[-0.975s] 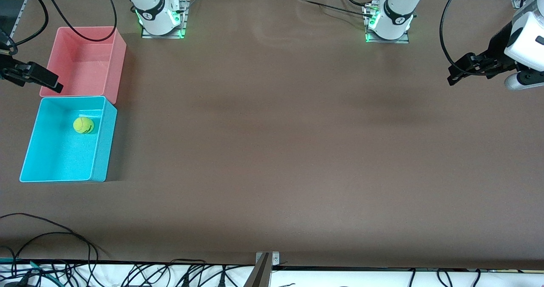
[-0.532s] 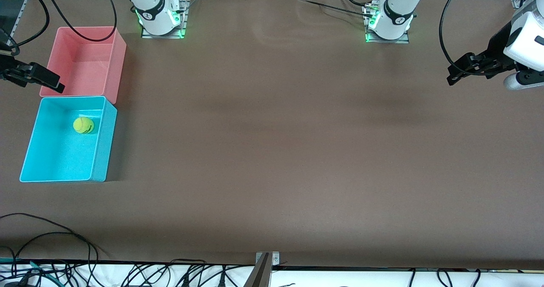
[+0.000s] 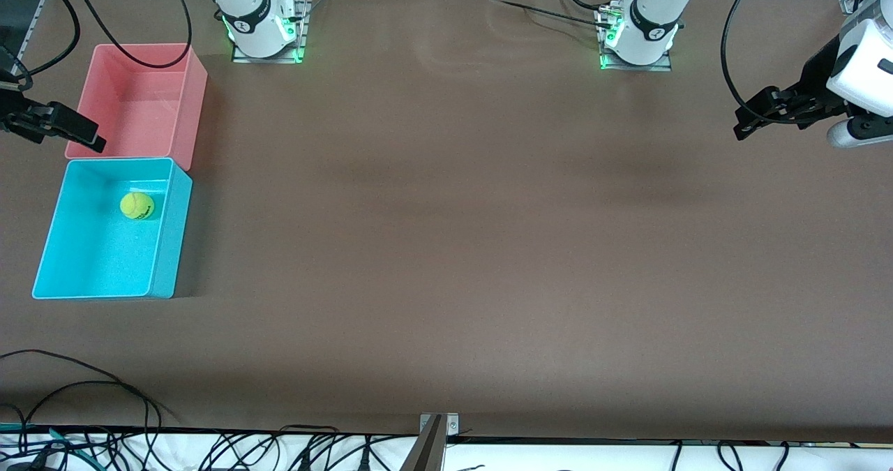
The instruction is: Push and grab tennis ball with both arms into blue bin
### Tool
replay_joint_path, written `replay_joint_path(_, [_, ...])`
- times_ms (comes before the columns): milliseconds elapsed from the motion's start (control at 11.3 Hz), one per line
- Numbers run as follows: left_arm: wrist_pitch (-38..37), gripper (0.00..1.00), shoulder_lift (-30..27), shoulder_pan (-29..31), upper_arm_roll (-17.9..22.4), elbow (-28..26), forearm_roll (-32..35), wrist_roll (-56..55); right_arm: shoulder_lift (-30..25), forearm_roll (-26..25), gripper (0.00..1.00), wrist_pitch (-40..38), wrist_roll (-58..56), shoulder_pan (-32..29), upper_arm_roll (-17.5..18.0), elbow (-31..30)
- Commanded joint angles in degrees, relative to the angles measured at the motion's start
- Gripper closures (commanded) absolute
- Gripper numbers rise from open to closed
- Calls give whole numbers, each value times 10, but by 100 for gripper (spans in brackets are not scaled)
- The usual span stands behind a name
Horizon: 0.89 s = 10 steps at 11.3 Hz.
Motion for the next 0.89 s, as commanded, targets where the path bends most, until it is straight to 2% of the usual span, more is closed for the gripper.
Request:
replay_joint_path(0, [-7, 0, -4, 1, -2, 1, 12, -6, -12, 11, 0, 4, -12, -8, 3, -11])
replay_joint_path(798, [-8, 0, -4, 1, -2, 1, 12, -6, -8, 11, 0, 4, -47, -9, 0, -10])
